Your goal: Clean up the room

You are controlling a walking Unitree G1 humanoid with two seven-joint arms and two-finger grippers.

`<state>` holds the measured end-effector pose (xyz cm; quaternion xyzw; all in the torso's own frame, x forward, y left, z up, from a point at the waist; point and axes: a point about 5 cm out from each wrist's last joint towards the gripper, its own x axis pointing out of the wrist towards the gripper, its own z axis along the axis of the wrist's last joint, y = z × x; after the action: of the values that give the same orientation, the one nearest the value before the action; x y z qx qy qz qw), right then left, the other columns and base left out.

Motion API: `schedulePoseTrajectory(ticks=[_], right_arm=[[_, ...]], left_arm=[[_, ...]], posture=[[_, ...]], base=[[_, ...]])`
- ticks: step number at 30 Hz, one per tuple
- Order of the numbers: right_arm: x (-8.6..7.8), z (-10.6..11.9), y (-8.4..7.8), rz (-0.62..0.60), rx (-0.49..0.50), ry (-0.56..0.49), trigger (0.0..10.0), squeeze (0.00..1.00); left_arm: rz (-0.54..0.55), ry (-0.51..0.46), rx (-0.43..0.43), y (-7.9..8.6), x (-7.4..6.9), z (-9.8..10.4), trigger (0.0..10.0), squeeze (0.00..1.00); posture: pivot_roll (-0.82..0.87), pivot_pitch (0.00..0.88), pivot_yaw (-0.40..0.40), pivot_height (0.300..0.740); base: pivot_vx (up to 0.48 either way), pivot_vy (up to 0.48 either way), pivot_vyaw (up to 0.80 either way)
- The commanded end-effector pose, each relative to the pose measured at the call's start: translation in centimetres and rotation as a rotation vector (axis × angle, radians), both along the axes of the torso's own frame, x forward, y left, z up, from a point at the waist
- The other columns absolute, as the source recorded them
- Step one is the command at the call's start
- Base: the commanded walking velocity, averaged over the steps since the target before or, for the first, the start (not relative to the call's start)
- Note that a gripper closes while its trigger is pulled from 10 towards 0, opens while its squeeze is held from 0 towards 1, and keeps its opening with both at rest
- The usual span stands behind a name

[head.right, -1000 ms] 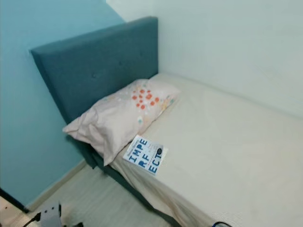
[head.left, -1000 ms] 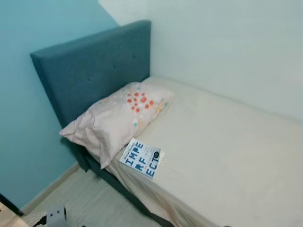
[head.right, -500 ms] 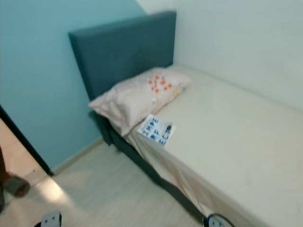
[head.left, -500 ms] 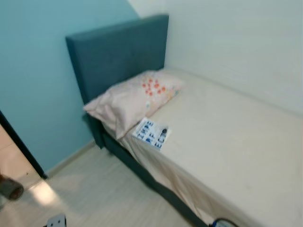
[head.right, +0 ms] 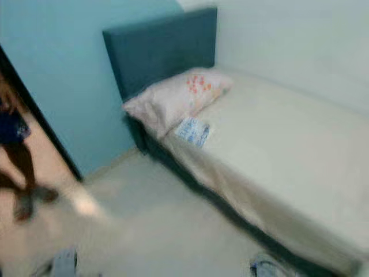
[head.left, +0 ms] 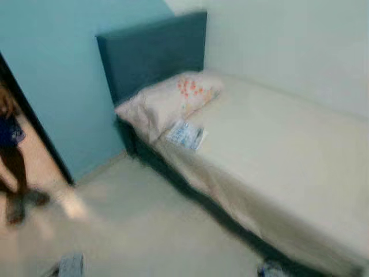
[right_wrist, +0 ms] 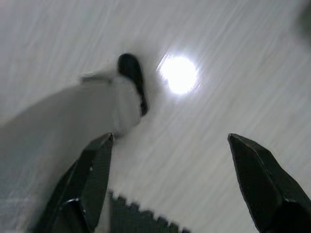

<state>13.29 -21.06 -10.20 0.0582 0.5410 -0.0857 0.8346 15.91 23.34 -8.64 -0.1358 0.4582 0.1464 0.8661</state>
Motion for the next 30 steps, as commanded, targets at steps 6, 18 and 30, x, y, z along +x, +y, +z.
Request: schedulePoseTrajectory(ticks=[6, 18, 30], right_arm=[[-0.1, 0.0, 0.0, -0.004, 0.003, 0.005, 10.0, 0.0], [-0.4, -0.2, 0.1, -0.014, 0.011, 0.01, 10.0, 0.0], [-0.6, -0.2, 0.1, -0.013, 0.007, 0.018, 10.0, 0.0]], left_arm=[[-0.043, -0.013, -0.024, 0.2, 0.3, 0.2, 10.0, 0.0], [-0.059, -0.002, 0.001, 0.2, 0.8, 0.4, 10.0, 0.0], [-0.079, 0.009, 0.015, 0.1, 0.8, 0.4, 10.0, 0.0]], posture=[[-0.07, 0.049, 0.03, 0.74], [-0.06, 0.047, 0.034, 0.74], [-0.07, 0.053, 0.039, 0.74]], base=[[0.0, 0.0, 0.0], [0.0, -0.228, 0.0], [0.0, 0.0, 0.0]])
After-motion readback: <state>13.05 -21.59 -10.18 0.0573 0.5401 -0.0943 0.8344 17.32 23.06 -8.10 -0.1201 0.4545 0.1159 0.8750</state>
